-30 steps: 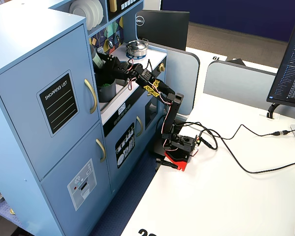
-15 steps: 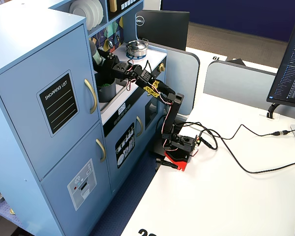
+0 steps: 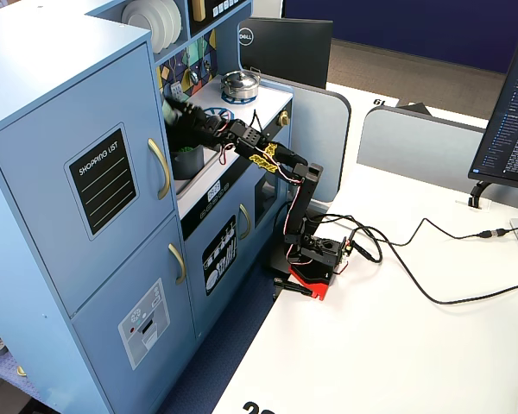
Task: Put salt in the gray recipient
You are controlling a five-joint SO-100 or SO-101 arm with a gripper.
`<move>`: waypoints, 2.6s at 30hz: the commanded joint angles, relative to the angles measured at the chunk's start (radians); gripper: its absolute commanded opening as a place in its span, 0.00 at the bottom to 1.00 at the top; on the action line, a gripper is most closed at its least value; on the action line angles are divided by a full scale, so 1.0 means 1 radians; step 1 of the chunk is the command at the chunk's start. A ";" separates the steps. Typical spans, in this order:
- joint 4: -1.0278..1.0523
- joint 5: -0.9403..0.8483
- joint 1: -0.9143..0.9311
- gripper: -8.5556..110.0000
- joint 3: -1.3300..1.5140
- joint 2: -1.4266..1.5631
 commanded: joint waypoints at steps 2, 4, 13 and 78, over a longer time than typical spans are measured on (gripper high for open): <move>0.100 0.026 0.055 0.07 -0.095 0.043; 0.256 0.094 0.081 0.07 -0.117 0.041; 0.084 -0.051 0.049 0.07 -0.103 0.055; -0.604 -2.530 0.991 0.54 0.364 -0.184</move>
